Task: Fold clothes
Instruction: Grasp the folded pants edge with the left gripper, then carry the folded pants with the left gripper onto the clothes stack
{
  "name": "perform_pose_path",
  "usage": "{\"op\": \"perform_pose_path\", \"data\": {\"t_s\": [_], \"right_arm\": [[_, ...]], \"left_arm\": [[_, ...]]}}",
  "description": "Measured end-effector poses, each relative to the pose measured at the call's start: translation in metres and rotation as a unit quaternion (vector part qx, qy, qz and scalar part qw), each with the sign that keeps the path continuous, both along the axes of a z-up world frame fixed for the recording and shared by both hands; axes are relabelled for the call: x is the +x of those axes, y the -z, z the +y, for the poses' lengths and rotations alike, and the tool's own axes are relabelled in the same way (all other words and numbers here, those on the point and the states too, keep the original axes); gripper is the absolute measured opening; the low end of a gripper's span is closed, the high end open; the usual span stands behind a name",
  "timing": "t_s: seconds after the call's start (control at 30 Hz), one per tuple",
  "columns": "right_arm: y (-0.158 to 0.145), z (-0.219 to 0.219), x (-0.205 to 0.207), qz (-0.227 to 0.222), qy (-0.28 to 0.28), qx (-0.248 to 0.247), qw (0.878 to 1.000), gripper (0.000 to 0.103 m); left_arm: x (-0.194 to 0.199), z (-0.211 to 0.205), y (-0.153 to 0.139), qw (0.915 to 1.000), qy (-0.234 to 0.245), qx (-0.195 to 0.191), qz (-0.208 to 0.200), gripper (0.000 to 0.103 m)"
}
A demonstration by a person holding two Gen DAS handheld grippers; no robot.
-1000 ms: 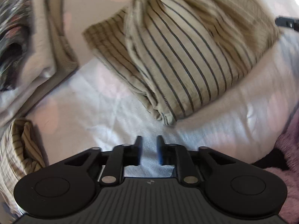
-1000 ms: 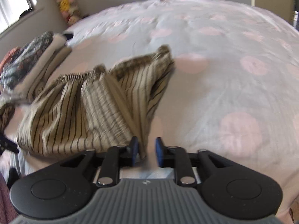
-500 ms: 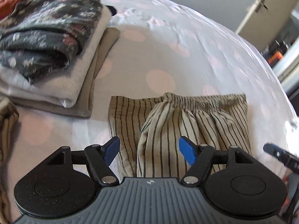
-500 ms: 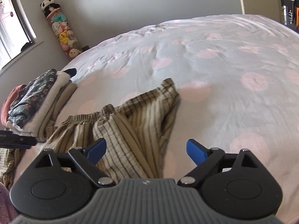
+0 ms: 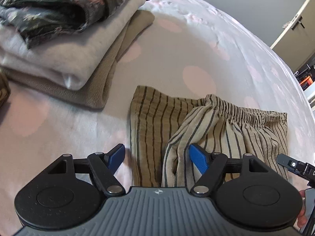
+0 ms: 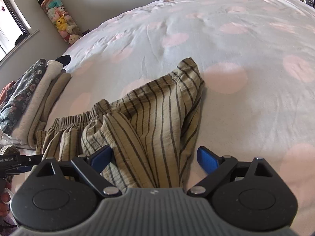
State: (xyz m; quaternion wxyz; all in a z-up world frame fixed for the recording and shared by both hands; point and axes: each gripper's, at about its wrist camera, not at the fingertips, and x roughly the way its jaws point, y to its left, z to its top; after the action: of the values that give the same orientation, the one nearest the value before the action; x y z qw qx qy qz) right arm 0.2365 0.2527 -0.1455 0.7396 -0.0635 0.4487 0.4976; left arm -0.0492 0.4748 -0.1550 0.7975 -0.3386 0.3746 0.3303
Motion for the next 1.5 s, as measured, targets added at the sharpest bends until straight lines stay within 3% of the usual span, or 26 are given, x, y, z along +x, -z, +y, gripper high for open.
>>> {"op": "perform_pose_path", "data": {"t_s": [0.17,0.3,0.4,0.47,0.5,0.57,0.63,0.97,1.2,1.5], "right_arm": [[0.006,0.018,0.001,-0.019,-0.008,-0.003,1.0,0.096],[0.01,0.033,-0.007,-0.055,-0.024,-0.011,0.998,0.093],[0.011,0.038,-0.017,-0.097,-0.039,-0.016,0.994,0.07],[0.01,0.037,-0.019,-0.098,-0.048,-0.007,0.994,0.048],[0.01,0.037,-0.019,-0.098,-0.049,-0.004,0.994,0.042],[0.008,0.037,-0.022,-0.098,-0.057,0.001,0.994,0.017],[0.006,0.038,-0.029,-0.113,-0.061,-0.001,0.992,0.013],[-0.043,0.018,-0.06,-0.177,-0.043,0.037,0.983,0.009],[-0.09,0.002,-0.089,-0.211,-0.041,0.073,0.974,0.009],[-0.159,0.024,-0.157,-0.223,-0.107,0.137,0.959,0.009]], "left_arm": [[0.009,-0.004,0.005,0.9993,0.017,0.032,0.006,0.074],[0.014,-0.009,0.004,0.997,0.037,0.067,0.009,0.064],[0.02,-0.014,0.003,0.9946,0.063,0.082,0.004,0.035],[0.024,-0.017,0.002,0.9925,0.081,0.091,0.001,0.022],[0.025,-0.02,0.002,0.9911,0.089,0.099,0.003,0.017],[0.028,-0.025,0.001,0.9877,0.105,0.115,0.007,0.011],[0.03,-0.03,-0.001,0.9846,0.116,0.13,0.012,0.008],[0.011,-0.044,-0.035,0.9801,0.093,0.173,-0.028,0.003],[-0.017,-0.055,-0.091,0.9679,0.068,0.228,-0.079,0.003],[-0.103,-0.031,-0.168,0.9579,0.029,0.273,-0.082,0.003]]}}
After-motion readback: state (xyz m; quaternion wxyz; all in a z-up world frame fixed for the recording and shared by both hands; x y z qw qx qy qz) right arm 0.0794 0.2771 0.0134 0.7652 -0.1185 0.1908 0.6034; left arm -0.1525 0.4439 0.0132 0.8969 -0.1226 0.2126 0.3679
